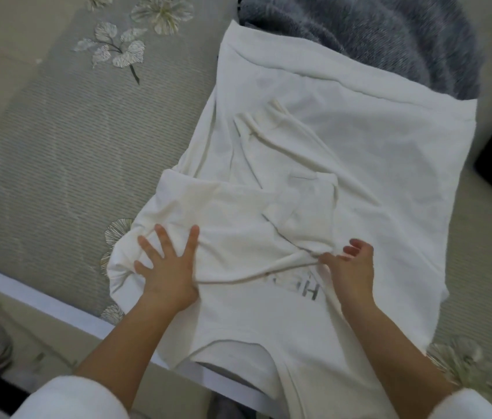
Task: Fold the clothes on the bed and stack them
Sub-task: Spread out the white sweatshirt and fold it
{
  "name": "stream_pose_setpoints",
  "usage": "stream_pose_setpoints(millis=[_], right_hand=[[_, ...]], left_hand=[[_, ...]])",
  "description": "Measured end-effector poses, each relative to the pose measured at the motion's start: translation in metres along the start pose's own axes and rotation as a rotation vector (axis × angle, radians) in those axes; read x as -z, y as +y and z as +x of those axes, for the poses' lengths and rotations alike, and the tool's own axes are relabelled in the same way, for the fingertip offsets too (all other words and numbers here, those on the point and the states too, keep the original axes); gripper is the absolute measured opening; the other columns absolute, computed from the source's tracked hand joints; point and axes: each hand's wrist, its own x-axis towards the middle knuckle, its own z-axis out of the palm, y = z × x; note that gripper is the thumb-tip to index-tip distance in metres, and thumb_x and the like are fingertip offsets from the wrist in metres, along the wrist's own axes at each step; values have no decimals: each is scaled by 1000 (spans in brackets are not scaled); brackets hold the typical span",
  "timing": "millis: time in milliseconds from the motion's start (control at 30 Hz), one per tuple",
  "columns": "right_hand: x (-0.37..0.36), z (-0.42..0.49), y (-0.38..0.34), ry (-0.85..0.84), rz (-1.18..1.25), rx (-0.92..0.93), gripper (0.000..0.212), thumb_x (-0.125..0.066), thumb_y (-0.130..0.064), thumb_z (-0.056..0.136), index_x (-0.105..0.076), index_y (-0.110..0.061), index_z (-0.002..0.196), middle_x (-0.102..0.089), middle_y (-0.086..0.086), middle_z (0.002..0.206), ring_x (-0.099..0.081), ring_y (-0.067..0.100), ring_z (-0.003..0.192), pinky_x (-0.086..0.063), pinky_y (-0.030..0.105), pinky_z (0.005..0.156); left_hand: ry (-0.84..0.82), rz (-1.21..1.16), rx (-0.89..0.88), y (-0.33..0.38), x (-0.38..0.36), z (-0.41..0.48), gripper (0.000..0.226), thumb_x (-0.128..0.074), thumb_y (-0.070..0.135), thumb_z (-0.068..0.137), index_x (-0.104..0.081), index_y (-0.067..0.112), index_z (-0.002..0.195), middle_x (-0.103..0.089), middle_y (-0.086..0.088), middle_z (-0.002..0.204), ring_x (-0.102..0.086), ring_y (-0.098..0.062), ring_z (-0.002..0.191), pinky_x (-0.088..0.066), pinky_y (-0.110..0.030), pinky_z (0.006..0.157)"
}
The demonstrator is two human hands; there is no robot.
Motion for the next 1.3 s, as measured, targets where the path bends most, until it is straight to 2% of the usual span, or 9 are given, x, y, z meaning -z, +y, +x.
stream_pose_setpoints(millis=[133,233,333,500,733,867,1067,1233,1300], right_hand=[[-16,-2,-17,-5,-565,559,91,-75,-22,73,-22,-23,147,-22,5,148,-24,23,132,-28,43,106],[-16,17,-25,-79,-881,672,75,-64,-27,84,-24,-24,147,-21,7,151,-28,26,133,-32,42,101],[0,31,-28,-42,-528,572,34,-46,-14,92,-53,-14,126,-59,8,120,-55,25,101,-40,30,79],[44,37,-3,113,434,-256,20,-46,-12,93,-61,-4,102,-65,14,93,-64,22,75,-57,33,64],[63,37,13,27,532,-333,30,-71,-10,80,-59,-6,107,-64,7,97,-63,20,85,-56,35,74],[53,51,-14,175,509,-276,40,-65,-11,86,-54,-5,124,-60,9,114,-59,26,100,-52,45,92],[82,49,-33,302,464,70,12,-58,-9,78,-56,-19,72,-59,-7,75,-56,10,67,-48,32,65],[91,49,24,349,192,-26,36,-58,-3,84,-48,-6,118,-54,13,116,-54,25,102,-43,31,83],[82,48,30,361,-113,-26,63,-66,-4,78,-36,-7,133,-39,18,136,-38,33,125,-31,45,103]], left_hand=[[6,-4,6,0,-2,1,120,-63,34,78,48,43,125,44,-23,141,28,-58,130,-14,-72,103],[16,-12,1,0,-3,2,123,-63,34,75,49,45,122,46,-21,140,31,-56,130,-12,-71,104],[18,-14,10,1,-4,1,123,-64,34,74,49,46,122,47,-21,139,31,-55,130,-11,-71,104],[9,1,34,4,-3,2,123,-63,35,75,50,44,123,47,-22,139,31,-56,129,-11,-71,104],[26,56,65,7,-6,5,125,-65,36,72,49,47,122,47,-20,140,30,-55,131,-13,-71,103],[54,170,51,4,-1,2,106,-55,31,87,40,43,133,30,-23,149,12,-57,136,-35,-63,98],[101,334,8,2,23,-7,66,-27,18,100,15,31,149,-18,-25,149,-51,-40,112,-48,-44,83],[-117,415,-76,11,29,-29,84,-38,9,93,23,34,146,0,-24,155,-57,-28,105,-48,-33,77],[-163,316,-69,13,40,-23,77,-38,11,91,4,35,151,-21,-18,150,-57,-27,105,-46,-33,76]])
